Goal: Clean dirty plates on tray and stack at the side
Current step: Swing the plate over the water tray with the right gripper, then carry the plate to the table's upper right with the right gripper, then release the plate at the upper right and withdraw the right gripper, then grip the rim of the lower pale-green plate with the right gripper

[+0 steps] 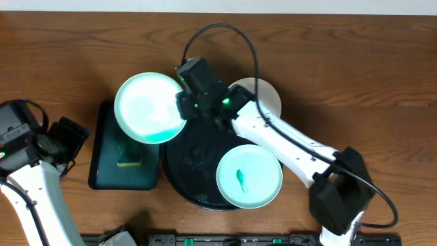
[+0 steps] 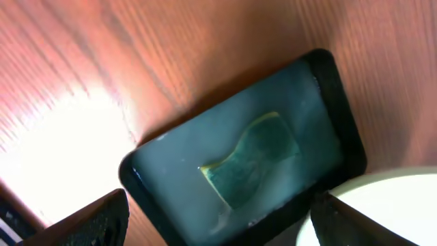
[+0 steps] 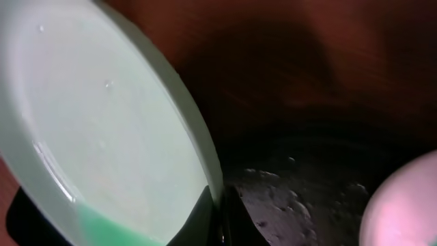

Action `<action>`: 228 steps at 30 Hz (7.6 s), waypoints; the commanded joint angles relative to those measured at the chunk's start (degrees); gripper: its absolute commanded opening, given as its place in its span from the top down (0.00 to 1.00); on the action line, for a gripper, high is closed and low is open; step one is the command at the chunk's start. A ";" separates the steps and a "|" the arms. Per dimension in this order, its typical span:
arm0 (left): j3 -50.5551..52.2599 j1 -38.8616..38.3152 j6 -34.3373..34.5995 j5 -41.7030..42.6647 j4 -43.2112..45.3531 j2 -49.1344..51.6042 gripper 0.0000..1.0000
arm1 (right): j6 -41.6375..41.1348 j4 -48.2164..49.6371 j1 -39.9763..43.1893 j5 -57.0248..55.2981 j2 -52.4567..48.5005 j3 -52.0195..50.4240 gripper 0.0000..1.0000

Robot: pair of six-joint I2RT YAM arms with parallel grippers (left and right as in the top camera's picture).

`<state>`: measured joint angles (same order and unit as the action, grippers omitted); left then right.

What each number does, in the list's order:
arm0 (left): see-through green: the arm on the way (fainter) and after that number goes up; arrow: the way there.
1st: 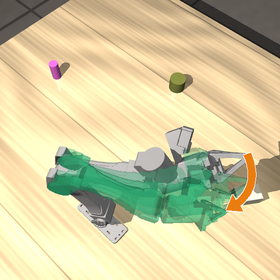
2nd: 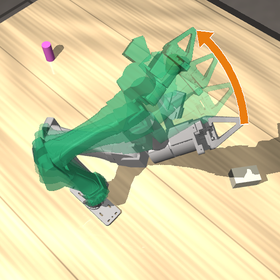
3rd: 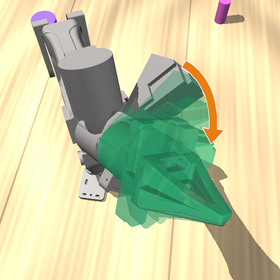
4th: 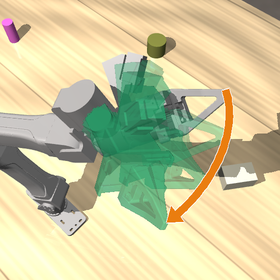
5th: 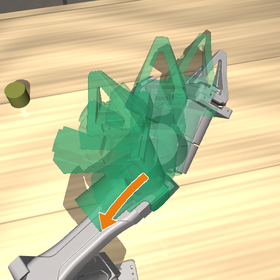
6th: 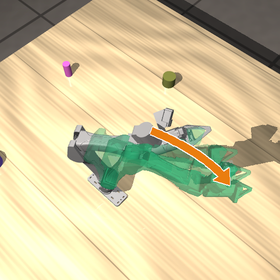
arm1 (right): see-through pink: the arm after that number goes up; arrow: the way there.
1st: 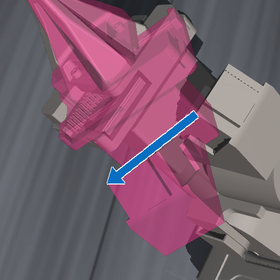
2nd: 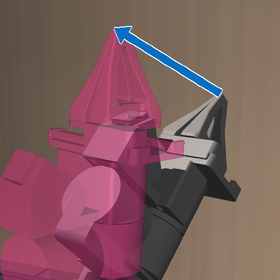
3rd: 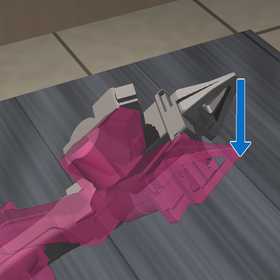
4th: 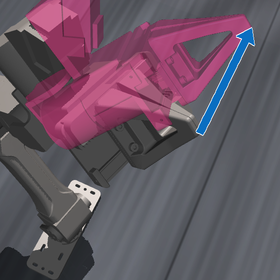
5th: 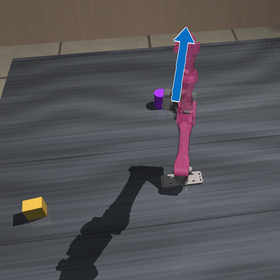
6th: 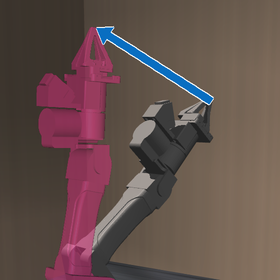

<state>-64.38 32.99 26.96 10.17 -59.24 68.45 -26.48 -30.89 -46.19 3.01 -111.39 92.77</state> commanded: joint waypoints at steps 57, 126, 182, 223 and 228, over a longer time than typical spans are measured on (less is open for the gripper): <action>-1.49 5.35 0.33 5.88 -2.01 -0.35 0.14 | 50.56 14.86 -20.13 -61.57 -10.67 17.11 0.99; -0.57 -22.47 -1.66 -6.78 3.45 17.97 0.14 | 3.61 -38.29 80.98 9.20 -15.39 16.90 0.99; -0.55 -23.98 -9.14 -6.29 7.52 34.77 0.81 | 12.70 -49.29 36.33 4.96 8.46 14.86 0.66; -0.94 -23.98 -8.70 -6.08 11.04 40.15 0.93 | 6.78 -46.97 24.87 6.45 8.48 2.03 0.67; -1.29 -23.98 -8.48 -6.21 10.25 34.91 0.93 | 6.78 -47.15 24.72 6.25 8.48 2.03 0.69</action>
<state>-65.71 9.15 18.15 4.34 -49.01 106.30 -18.94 -77.82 -20.97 9.19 -102.74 94.74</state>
